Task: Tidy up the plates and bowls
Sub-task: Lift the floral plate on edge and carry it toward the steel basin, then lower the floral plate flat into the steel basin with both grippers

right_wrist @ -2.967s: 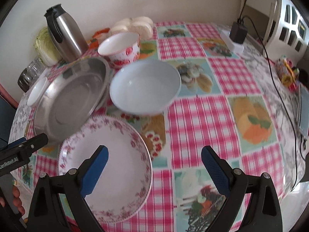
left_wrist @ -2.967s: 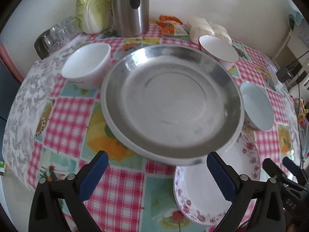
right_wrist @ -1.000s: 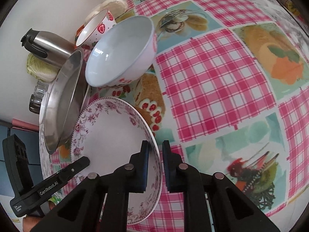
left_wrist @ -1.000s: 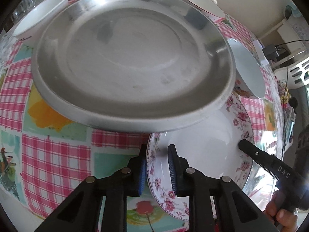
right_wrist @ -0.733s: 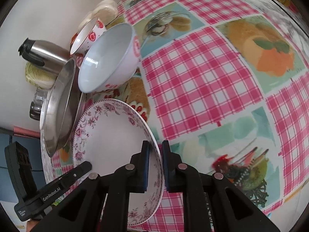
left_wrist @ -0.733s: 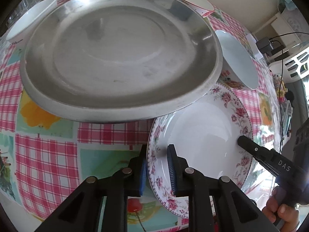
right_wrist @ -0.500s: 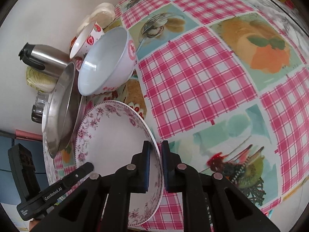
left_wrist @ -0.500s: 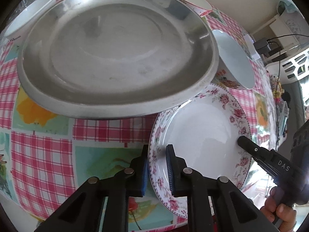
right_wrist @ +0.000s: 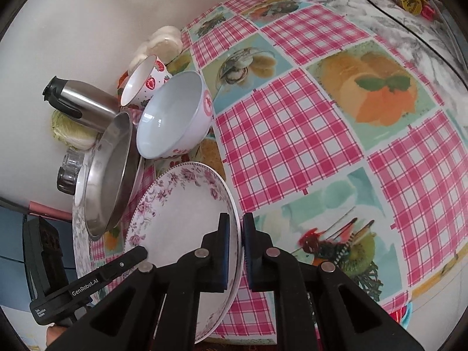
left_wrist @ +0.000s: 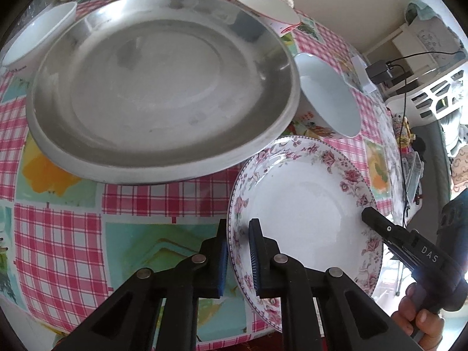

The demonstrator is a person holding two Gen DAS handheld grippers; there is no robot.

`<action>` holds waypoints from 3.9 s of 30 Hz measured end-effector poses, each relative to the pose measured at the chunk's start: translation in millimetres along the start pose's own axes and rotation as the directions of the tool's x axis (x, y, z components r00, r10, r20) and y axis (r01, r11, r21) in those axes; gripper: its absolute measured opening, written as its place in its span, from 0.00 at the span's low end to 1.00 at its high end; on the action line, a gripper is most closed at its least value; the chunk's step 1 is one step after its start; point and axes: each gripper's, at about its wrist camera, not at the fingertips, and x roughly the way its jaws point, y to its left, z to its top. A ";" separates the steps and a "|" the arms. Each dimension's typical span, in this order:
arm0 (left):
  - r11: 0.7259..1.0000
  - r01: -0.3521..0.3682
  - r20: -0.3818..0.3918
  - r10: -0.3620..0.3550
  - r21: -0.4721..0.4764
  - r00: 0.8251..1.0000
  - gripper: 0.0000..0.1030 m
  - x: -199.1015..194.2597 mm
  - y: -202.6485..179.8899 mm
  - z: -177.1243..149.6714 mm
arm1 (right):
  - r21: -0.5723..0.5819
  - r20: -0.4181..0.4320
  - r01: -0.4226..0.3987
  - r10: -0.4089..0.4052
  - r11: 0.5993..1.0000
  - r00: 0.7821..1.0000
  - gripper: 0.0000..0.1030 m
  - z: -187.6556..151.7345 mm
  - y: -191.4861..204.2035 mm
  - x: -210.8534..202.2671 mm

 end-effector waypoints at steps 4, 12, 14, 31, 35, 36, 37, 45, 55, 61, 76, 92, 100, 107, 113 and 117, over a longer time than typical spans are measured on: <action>1.000 0.018 0.026 -0.018 0.016 0.999 0.13 -7.0 -1.6 -0.8 | -0.011 0.024 -0.006 0.007 1.000 1.000 0.09 -1.0 1.6 -8.7; 0.997 0.031 0.093 -0.037 0.069 0.995 0.14 -28.0 -9.5 -4.1 | -0.045 0.084 -0.013 0.016 0.999 0.996 0.09 -6.3 5.7 -17.6; 0.996 0.035 0.121 -0.045 0.082 0.992 0.14 -36.7 -11.9 -3.7 | -0.056 0.101 -0.017 0.023 0.998 0.995 0.09 -8.2 7.2 -24.0; 0.990 0.128 0.352 -0.142 0.062 0.925 0.14 -112.7 -3.1 24.1 | -0.170 0.208 -0.032 0.068 0.985 0.976 0.10 12.8 82.0 -56.7; 0.989 0.142 0.407 -0.148 0.046 0.901 0.14 -133.4 1.5 40.3 | -0.200 0.233 -0.058 0.105 0.978 0.967 0.10 28.8 105.7 -67.4; 0.989 0.143 0.420 -0.148 0.042 0.896 0.14 -137.9 2.9 43.5 | -0.206 0.236 -0.064 0.113 0.976 0.965 0.10 32.3 111.1 -68.9; 0.989 0.141 0.436 -0.144 0.039 0.889 0.14 -143.5 4.2 48.2 | -0.216 0.241 -0.070 0.123 0.974 0.963 0.10 36.9 118.9 -70.1; 0.991 0.136 0.493 -0.121 0.007 0.862 0.14 -160.5 14.1 79.1 | -0.250 0.246 -0.106 0.169 0.962 0.954 0.10 66.7 152.6 -60.6; 0.988 0.147 0.485 -0.104 -0.051 0.868 0.14 -140.0 42.1 102.8 | -0.248 0.187 -0.121 0.170 0.961 0.968 0.11 87.6 164.2 -16.8; 0.981 0.170 0.476 -0.107 -0.093 0.873 0.14 -131.2 62.5 100.3 | -0.254 0.152 -0.116 0.158 0.960 0.976 0.11 85.3 170.6 4.6; 0.959 0.211 0.506 -0.087 -0.191 0.858 0.13 -142.2 124.9 90.6 | -0.299 0.081 -0.146 0.177 0.943 0.981 0.11 66.6 209.2 37.3; 0.950 0.195 0.456 -0.065 -0.244 0.888 0.12 -123.6 148.9 95.8 | -0.305 0.037 -0.133 0.151 0.943 0.988 0.11 62.7 223.2 66.5; 0.961 0.124 0.388 -0.019 -0.247 0.921 0.12 -98.7 140.6 105.8 | -0.280 0.014 -0.102 0.110 0.955 0.994 0.11 68.2 207.5 83.1; 0.960 0.086 0.320 0.003 -0.265 0.947 0.12 -77.2 143.7 110.5 | -0.250 -0.022 -0.086 0.083 0.964 0.996 0.11 70.3 194.8 99.3; 0.958 0.068 0.287 0.015 -0.279 0.958 0.12 -65.8 148.7 110.3 | -0.253 -0.036 -0.067 0.060 0.965 0.998 0.11 69.8 194.2 106.8; 0.957 0.051 0.271 0.029 -0.284 0.962 0.12 -60.8 150.7 110.6 | -0.258 -0.047 -0.064 0.054 0.964 0.997 0.11 68.8 194.2 111.3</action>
